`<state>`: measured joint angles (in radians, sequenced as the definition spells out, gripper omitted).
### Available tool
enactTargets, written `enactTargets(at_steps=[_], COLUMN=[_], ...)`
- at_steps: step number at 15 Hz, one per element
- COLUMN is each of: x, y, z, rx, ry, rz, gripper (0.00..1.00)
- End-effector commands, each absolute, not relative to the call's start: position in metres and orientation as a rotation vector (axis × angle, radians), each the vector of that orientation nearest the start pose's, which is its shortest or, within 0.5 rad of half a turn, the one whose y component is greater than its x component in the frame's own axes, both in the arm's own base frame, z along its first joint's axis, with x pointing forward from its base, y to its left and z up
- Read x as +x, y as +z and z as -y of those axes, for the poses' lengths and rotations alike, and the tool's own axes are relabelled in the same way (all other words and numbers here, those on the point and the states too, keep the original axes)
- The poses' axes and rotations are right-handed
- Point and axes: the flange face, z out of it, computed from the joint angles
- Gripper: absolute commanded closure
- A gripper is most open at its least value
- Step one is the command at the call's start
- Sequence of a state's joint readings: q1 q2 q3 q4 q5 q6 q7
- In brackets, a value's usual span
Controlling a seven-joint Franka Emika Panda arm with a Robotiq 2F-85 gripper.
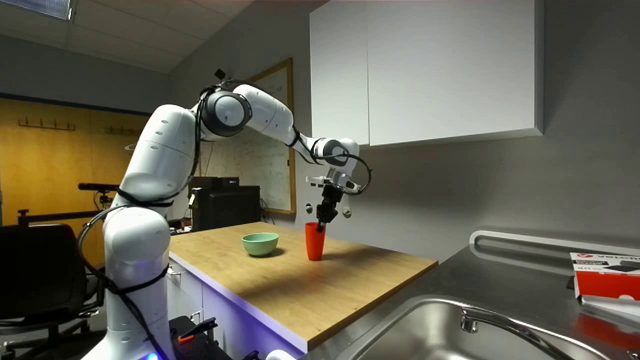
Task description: Pour the contents in the orange cup into light-green bowl
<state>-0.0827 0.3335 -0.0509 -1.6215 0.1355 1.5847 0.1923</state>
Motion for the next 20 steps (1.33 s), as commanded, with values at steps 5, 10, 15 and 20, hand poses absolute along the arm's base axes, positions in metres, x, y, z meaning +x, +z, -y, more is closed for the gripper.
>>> enactTargets(at_steps=[5, 10, 15, 20], x=[0.601, 0.575, 0.547, 0.520], y=[0.494, 0.544, 0.537, 0.494], z=[0.006, -0.069, -0.153, -0.231], rx=[-3.078, -3.251, -3.451, -3.614], ry=[0.446, 0.328, 0.258, 0.214], rz=[-0.438, -0.295, -0.213, -0.371], gripper=[0.99, 0.99, 0.99, 0.99])
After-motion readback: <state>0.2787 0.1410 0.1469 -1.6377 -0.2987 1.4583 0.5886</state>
